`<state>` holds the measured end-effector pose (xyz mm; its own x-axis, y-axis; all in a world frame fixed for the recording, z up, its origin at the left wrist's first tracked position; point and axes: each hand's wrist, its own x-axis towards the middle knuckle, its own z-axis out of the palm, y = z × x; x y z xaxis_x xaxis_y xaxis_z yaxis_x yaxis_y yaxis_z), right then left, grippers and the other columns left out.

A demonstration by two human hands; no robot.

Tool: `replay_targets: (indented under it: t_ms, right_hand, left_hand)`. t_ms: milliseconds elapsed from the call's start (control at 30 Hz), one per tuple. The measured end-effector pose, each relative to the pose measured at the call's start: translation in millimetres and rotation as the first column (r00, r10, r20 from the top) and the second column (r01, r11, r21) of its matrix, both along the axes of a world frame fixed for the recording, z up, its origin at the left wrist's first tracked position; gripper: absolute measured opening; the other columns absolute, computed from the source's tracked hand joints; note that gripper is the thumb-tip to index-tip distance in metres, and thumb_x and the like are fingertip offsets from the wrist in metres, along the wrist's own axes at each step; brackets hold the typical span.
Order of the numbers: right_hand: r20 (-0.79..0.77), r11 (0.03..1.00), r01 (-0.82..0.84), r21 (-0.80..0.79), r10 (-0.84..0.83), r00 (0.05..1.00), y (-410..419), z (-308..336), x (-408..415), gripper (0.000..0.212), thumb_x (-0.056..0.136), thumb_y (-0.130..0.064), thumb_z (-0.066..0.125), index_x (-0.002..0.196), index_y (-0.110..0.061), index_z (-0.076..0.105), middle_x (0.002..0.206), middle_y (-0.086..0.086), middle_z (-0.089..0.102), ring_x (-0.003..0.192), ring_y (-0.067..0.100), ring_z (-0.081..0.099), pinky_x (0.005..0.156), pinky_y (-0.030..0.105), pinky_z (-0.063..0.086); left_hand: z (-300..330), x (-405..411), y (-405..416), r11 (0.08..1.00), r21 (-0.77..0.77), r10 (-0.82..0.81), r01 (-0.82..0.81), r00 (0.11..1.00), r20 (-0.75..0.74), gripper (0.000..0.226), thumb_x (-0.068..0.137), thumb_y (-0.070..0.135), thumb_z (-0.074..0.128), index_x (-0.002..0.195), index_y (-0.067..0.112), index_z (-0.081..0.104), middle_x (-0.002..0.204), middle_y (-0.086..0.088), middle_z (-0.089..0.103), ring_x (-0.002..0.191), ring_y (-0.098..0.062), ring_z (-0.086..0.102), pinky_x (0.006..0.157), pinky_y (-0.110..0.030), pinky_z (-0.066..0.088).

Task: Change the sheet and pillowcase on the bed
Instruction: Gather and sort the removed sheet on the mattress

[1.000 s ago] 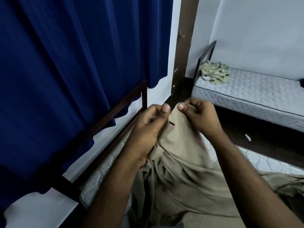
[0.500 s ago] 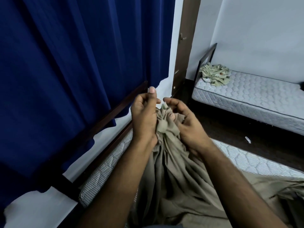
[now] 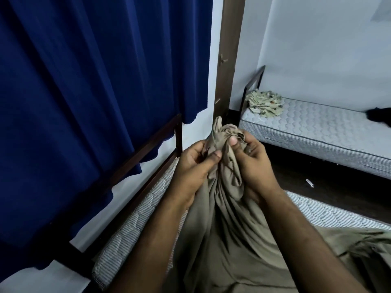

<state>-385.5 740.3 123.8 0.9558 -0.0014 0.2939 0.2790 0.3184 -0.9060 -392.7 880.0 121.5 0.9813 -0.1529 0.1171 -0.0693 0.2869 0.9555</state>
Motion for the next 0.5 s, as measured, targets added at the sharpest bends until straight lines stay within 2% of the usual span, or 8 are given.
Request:
replay_targets:
  t_ms: [100,167,233,300,367,400,500]
  right_hand:
    - [-0.092,0.979,-0.026,0.202,0.045,0.995,-9.3,7.4,1.8,0.029,0.099,-0.021,0.059,0.123,-0.005,0.065,0.117,0.022,0.07,0.107,0.033,0.068,0.097,0.047,0.053]
    - [-0.082,0.961,-0.041,0.274,0.066,0.994,-10.6,10.6,2.6,0.026,0.097,-0.022,0.06,0.118,-0.009,0.068,0.117,0.019,0.07,0.109,0.03,0.068,0.097,0.046,0.052]
    - [-0.06,0.957,-0.047,0.287,0.067,0.996,-11.8,12.6,2.8,0.022,0.096,-0.02,0.06,0.113,-0.011,0.071,0.115,0.016,0.072,0.107,0.027,0.069,0.095,0.042,0.053]
    - [-0.029,0.981,-0.022,0.194,0.028,0.999,-15.2,13.8,3.8,0.023,0.098,-0.017,0.059,0.116,-0.009,0.07,0.117,0.016,0.071,0.109,0.026,0.068,0.097,0.041,0.053]
    - [0.023,0.998,0.049,0.04,-0.05,0.999,-20.5,14.9,5.7,0.021,0.098,-0.017,0.061,0.116,-0.012,0.071,0.117,0.013,0.072,0.109,0.022,0.067,0.097,0.037,0.052]
    - [0.034,0.997,0.076,0.004,-0.076,0.997,-23.5,14.7,6.8,0.018,0.098,-0.018,0.062,0.112,-0.015,0.073,0.114,0.01,0.074,0.107,0.019,0.068,0.094,0.034,0.052]
    - [-0.014,0.994,-0.007,0.108,0.009,1.0,-27.9,13.5,5.9,0.018,0.098,-0.018,0.059,0.109,-0.012,0.072,0.106,0.01,0.074,0.097,0.018,0.07,0.087,0.032,0.055]
  left_hand:
    - [-3.5,7.0,12.3,0.94,0.287,0.13,-0.184,0.972,0.195,0.012,0.096,0.016,0.066,0.103,0.011,0.075,0.094,-0.008,0.077,0.096,-0.03,0.073,0.091,-0.054,0.057]
    - [-4.1,11.4,15.8,0.901,0.334,0.192,-0.275,0.946,0.263,0.012,0.095,0.021,0.067,0.096,0.013,0.076,0.087,-0.003,0.077,0.089,-0.027,0.073,0.085,-0.052,0.059]
    - [-1.8,13.4,16.2,0.891,0.296,0.257,-0.345,0.919,0.299,0.013,0.097,0.022,0.064,0.094,0.015,0.075,0.09,-0.003,0.076,0.091,-0.025,0.071,0.087,-0.047,0.057]
    - [1.6,13.8,15.9,0.929,0.149,0.3,-0.338,0.926,0.227,0.016,0.099,0.023,0.059,0.09,0.017,0.071,0.097,-0.007,0.074,0.094,-0.023,0.067,0.09,-0.043,0.054]
    - [7.3,12.7,18.2,0.954,-0.131,0.273,-0.269,0.962,0.021,0.02,0.102,0.019,0.053,0.089,0.02,0.069,0.099,-0.008,0.071,0.096,-0.021,0.064,0.089,-0.037,0.052]
    - [10.1,12.3,21.1,0.937,-0.262,0.216,-0.231,0.973,-0.086,0.02,0.102,0.017,0.052,0.095,0.018,0.07,0.103,-0.008,0.071,0.099,-0.021,0.065,0.09,-0.035,0.052]
    - [14.4,10.4,30.5,0.888,-0.446,-0.009,-0.114,0.965,-0.263,0.032,0.097,0.022,0.055,0.121,0.006,0.069,0.117,-0.013,0.071,0.108,-0.024,0.067,0.101,-0.038,0.051]
